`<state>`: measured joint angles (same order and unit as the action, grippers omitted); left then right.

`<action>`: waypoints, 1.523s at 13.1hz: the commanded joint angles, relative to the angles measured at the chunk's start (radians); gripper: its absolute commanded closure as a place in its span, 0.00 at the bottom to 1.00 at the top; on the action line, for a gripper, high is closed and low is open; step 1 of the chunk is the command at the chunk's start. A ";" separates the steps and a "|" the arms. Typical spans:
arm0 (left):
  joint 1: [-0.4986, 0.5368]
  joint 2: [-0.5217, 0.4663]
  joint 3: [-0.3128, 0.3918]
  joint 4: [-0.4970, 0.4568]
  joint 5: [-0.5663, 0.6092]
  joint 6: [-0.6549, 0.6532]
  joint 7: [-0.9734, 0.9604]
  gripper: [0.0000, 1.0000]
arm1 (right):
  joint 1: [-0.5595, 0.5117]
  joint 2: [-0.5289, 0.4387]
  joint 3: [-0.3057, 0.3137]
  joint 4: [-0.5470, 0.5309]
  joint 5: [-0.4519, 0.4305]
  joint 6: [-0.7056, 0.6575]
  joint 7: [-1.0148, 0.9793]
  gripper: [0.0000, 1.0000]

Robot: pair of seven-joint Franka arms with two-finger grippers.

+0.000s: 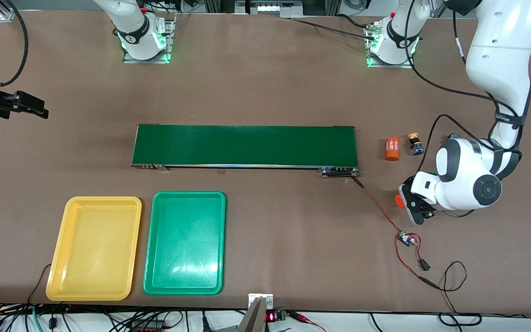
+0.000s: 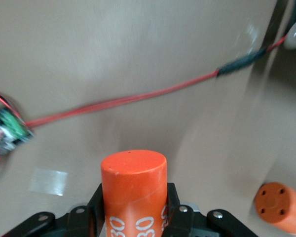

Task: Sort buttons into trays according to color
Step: 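Carry the orange cylinder with the left gripper onto the conveyor belt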

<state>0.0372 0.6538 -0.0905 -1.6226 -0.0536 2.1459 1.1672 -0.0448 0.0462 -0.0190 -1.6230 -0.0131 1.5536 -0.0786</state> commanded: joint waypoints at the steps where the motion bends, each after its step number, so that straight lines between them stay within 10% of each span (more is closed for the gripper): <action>1: -0.023 -0.161 -0.011 -0.127 -0.023 -0.039 -0.163 1.00 | 0.003 -0.008 0.001 -0.005 0.010 0.005 0.013 0.00; 5: -0.040 -0.296 -0.106 -0.252 -0.025 -0.066 -0.451 1.00 | 0.005 -0.008 0.001 -0.005 0.010 0.003 0.013 0.00; 12: -0.049 -0.306 -0.256 -0.330 -0.026 -0.101 0.007 1.00 | 0.005 -0.008 0.001 -0.005 0.010 0.003 0.013 0.00; 20: -0.103 -0.296 -0.295 -0.424 -0.023 0.014 0.054 1.00 | 0.005 -0.008 0.001 -0.005 0.010 0.005 0.013 0.00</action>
<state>-0.0573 0.3748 -0.3843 -1.9940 -0.0621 2.1042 1.1882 -0.0424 0.0462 -0.0186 -1.6230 -0.0131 1.5539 -0.0786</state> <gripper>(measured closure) 0.498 0.000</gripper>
